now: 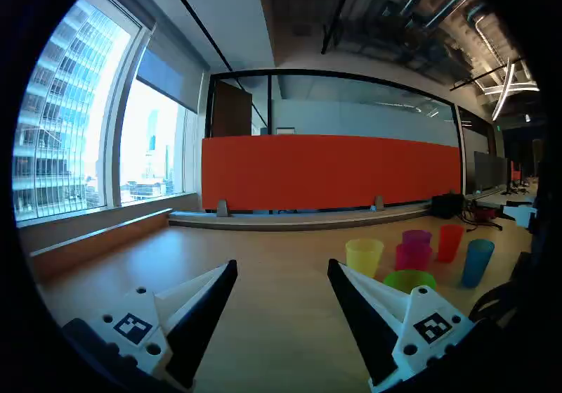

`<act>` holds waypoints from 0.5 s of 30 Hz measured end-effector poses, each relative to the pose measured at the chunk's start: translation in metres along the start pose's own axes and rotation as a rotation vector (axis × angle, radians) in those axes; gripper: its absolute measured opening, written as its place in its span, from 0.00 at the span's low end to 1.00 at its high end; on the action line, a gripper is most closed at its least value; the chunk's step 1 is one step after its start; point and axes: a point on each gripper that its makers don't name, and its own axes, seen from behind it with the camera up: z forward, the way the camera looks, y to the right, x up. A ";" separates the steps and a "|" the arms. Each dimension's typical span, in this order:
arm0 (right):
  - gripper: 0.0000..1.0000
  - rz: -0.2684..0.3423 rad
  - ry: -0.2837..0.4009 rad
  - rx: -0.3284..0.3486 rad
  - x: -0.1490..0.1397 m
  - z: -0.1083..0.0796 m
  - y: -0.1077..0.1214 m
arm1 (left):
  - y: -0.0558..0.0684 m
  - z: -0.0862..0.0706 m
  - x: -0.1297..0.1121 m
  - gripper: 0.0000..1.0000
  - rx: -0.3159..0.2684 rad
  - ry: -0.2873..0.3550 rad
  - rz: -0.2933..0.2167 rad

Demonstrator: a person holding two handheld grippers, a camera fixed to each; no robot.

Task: Pour water

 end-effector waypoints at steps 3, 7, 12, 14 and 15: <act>1.00 0.001 -0.002 0.000 -0.001 0.000 0.000 | 0.000 0.000 0.000 0.96 0.000 0.000 0.000; 1.00 0.001 -0.002 0.001 -0.001 0.000 0.000 | 0.000 0.001 0.001 0.96 0.000 0.000 0.000; 1.00 0.000 -0.002 0.001 0.000 0.001 -0.001 | 0.000 0.001 0.001 0.96 0.000 0.000 0.000; 1.00 0.000 -0.002 0.001 0.000 0.001 -0.001 | 0.000 0.001 0.001 0.96 0.000 0.000 0.000; 1.00 0.000 -0.002 0.001 0.000 0.001 -0.001 | 0.000 0.001 0.001 0.96 0.000 0.000 0.000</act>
